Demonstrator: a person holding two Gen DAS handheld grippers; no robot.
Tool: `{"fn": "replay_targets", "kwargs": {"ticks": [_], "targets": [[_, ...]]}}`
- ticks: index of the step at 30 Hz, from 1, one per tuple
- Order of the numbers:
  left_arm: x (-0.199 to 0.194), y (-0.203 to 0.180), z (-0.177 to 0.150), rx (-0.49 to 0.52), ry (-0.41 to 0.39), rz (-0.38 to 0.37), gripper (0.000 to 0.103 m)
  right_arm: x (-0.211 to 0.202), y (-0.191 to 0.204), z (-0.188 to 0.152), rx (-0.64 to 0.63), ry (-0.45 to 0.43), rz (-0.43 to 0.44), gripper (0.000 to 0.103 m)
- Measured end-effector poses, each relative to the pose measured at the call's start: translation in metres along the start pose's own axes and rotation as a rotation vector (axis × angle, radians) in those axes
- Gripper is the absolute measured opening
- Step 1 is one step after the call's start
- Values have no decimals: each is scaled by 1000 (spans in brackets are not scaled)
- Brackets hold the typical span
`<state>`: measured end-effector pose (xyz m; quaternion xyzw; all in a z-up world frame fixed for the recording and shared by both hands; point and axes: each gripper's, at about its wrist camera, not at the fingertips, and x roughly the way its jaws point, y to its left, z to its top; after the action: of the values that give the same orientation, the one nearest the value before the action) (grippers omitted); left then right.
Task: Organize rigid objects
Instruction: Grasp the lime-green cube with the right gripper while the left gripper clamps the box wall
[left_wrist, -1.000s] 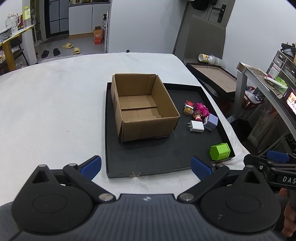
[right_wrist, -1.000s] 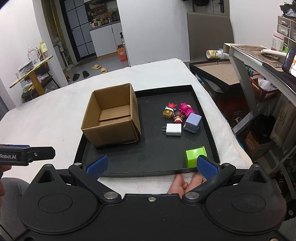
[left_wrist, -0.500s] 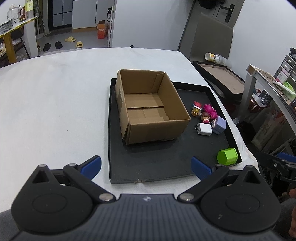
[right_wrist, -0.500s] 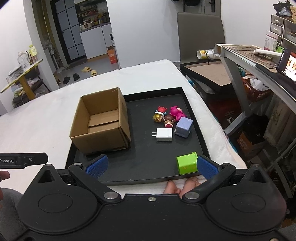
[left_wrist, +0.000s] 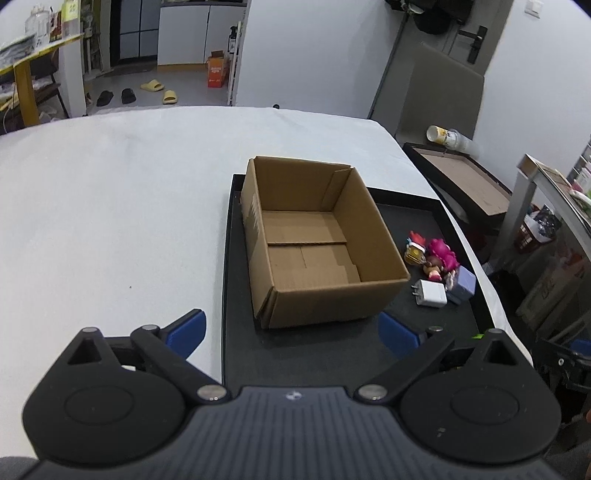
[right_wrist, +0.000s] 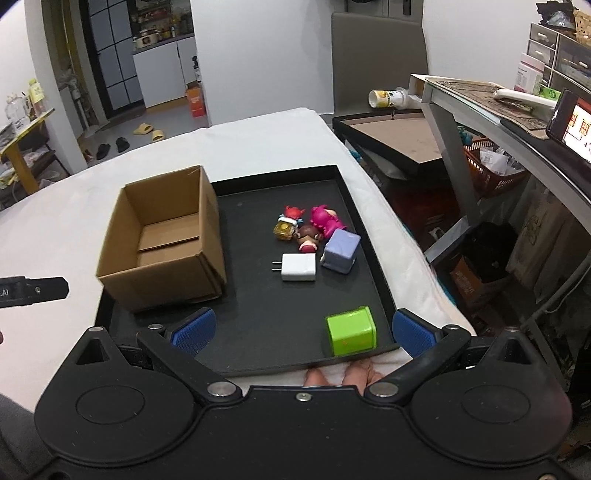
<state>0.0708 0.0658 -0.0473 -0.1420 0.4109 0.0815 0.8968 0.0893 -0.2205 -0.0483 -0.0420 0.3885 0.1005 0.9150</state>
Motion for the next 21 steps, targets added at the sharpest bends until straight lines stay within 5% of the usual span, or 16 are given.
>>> {"fn": "replay_targets", "kwargs": {"ticks": [9,21], "targets": [[46,14,11,-68,2,-26,95,37,-1,3,9,62,-52,88],[98,33,24,-193,11,-54,57,92,-5,0,2,161,-131,73]]}}
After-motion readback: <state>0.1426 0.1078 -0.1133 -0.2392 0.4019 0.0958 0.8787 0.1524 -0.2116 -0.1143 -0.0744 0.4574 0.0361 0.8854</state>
